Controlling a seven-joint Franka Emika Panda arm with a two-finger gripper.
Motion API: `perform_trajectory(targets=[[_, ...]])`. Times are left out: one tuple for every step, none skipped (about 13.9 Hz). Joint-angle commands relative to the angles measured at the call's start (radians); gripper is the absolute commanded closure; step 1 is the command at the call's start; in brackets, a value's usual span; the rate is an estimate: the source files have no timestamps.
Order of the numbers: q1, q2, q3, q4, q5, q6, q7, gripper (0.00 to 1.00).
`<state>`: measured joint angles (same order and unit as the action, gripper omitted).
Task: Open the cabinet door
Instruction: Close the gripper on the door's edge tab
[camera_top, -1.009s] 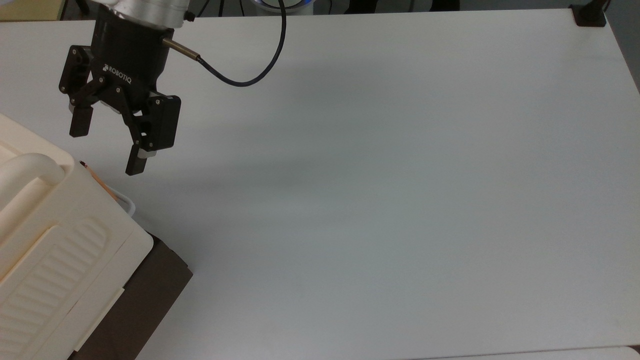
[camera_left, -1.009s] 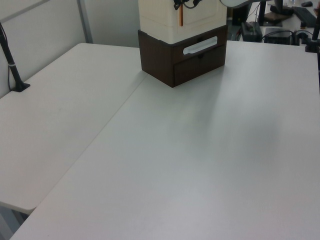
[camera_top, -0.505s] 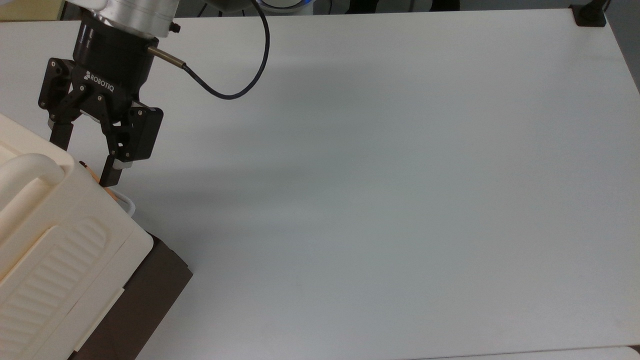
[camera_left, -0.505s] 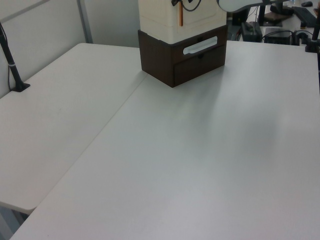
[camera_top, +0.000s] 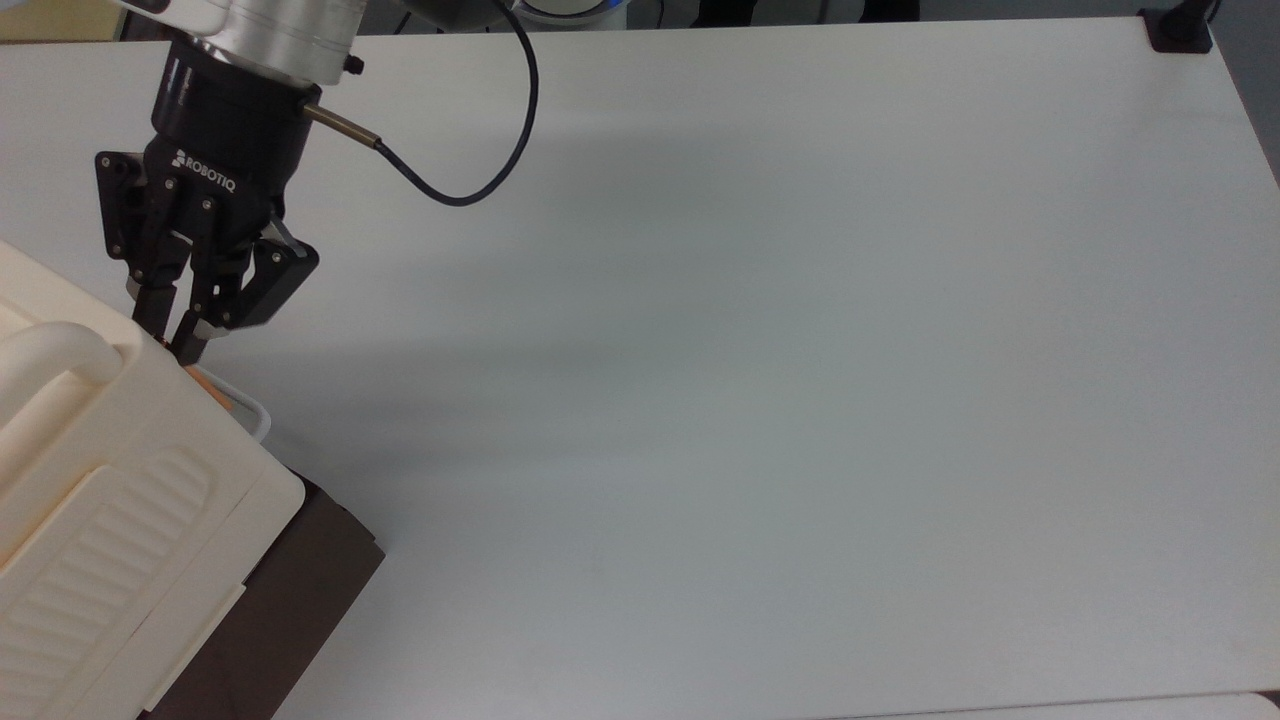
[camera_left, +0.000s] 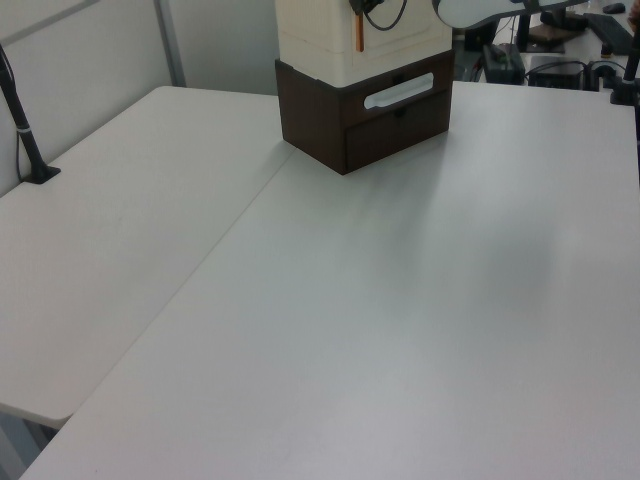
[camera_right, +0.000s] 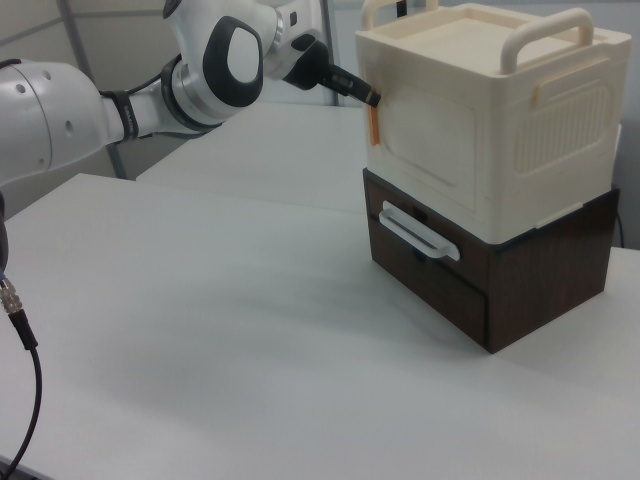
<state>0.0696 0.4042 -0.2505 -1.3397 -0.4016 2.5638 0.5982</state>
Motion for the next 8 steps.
perform_trajectory(targets=[[-0.013, 0.002, -0.007, -0.015, -0.003, 0.012, -0.057, 0.81], [-0.013, -0.002, -0.007, -0.021, -0.003, 0.009, -0.058, 0.83], [-0.013, -0.007, -0.007, -0.032, -0.003, -0.005, -0.066, 0.84], [-0.013, -0.016, -0.003, -0.035, -0.002, -0.031, -0.081, 0.84], [-0.013, -0.028, 0.003, -0.036, 0.003, -0.078, -0.101, 0.84], [-0.013, -0.04, 0.008, -0.036, 0.01, -0.133, -0.119, 0.84], [-0.011, -0.056, 0.016, -0.042, 0.027, -0.173, -0.141, 0.84], [-0.013, -0.091, 0.037, -0.067, 0.07, -0.218, -0.184, 0.84]])
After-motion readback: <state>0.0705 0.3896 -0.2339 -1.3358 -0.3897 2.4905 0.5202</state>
